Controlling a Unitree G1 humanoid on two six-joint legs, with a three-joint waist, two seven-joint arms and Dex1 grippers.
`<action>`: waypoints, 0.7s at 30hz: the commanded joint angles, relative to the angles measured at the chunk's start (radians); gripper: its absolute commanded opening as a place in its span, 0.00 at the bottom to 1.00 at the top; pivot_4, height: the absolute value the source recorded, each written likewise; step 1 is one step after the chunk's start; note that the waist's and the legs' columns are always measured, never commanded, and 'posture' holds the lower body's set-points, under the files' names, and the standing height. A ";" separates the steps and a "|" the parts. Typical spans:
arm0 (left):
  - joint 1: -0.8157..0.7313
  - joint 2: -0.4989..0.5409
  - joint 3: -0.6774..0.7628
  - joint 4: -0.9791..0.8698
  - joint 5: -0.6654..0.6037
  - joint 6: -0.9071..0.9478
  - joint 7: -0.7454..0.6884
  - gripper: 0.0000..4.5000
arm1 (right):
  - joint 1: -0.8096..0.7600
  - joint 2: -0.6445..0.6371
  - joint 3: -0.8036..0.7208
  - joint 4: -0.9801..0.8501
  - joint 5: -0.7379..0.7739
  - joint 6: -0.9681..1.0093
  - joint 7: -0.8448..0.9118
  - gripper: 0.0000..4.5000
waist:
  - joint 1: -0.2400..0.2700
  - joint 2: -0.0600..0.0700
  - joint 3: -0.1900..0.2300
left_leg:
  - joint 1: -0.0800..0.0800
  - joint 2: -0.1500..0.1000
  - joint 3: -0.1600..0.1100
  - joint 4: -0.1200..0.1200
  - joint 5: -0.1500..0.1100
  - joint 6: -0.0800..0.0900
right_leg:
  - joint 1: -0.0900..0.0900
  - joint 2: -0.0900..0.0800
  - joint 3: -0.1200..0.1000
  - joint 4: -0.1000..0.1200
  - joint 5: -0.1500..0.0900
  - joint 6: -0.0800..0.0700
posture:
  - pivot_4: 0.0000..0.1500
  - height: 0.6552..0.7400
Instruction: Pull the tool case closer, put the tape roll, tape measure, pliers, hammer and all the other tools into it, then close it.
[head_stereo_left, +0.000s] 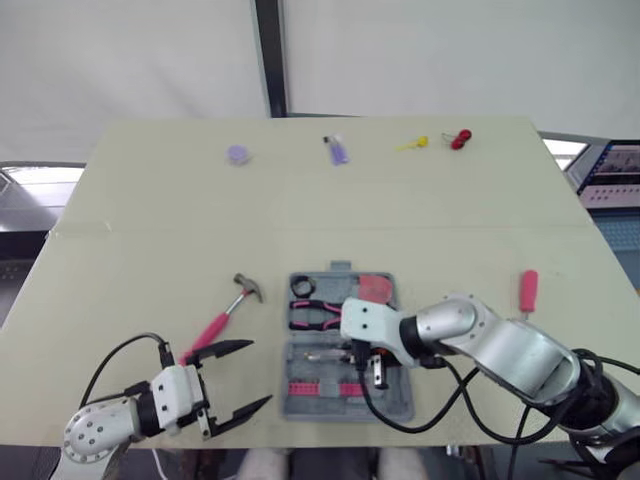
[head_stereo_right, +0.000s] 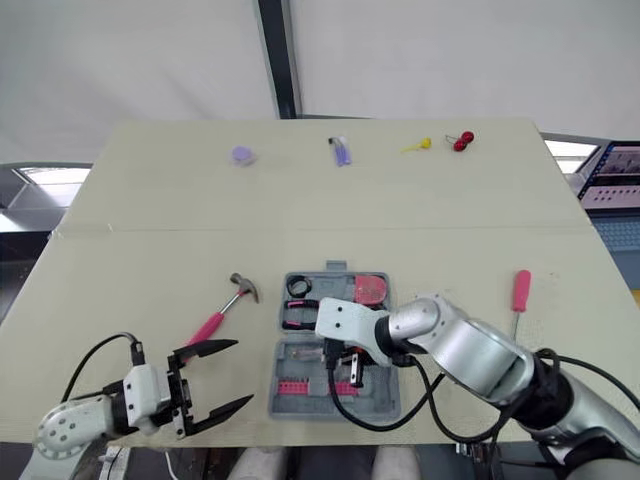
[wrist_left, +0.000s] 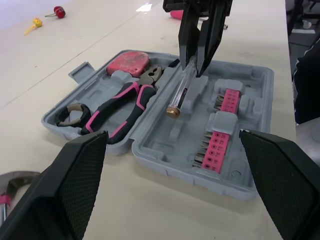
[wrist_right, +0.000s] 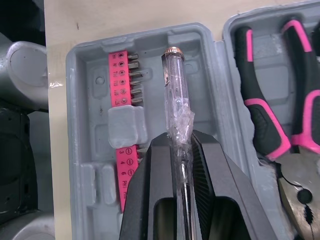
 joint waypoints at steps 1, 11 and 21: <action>0.038 -0.009 0.014 -0.058 -0.007 -0.014 0.028 1.00 | -0.026 0.019 0.024 0.021 -0.033 -0.032 -0.003 0.01 | 0.002 0.000 0.000 | 0.000 0.000 0.000 0.000 0.000 0.000 | 0.000 0.000 0.000 0.000 0.000 0.000 | 1.00 1.00; 0.092 -0.015 0.019 -0.086 -0.008 -0.005 0.070 1.00 | -0.050 0.063 0.072 0.098 -0.098 -0.087 0.016 0.01 | 0.001 -0.001 0.000 | 0.000 0.000 0.000 0.000 0.000 0.000 | -0.001 0.000 0.000 0.000 0.000 0.000 | 1.00 1.00; 0.076 -0.012 0.020 -0.070 0.001 0.001 0.094 1.00 | -0.047 0.077 0.088 0.119 -0.128 -0.107 0.032 0.01 | 0.001 -0.001 0.000 | -0.001 0.000 0.000 0.000 0.000 0.000 | -0.001 0.000 0.000 0.000 0.000 0.000 | 1.00 1.00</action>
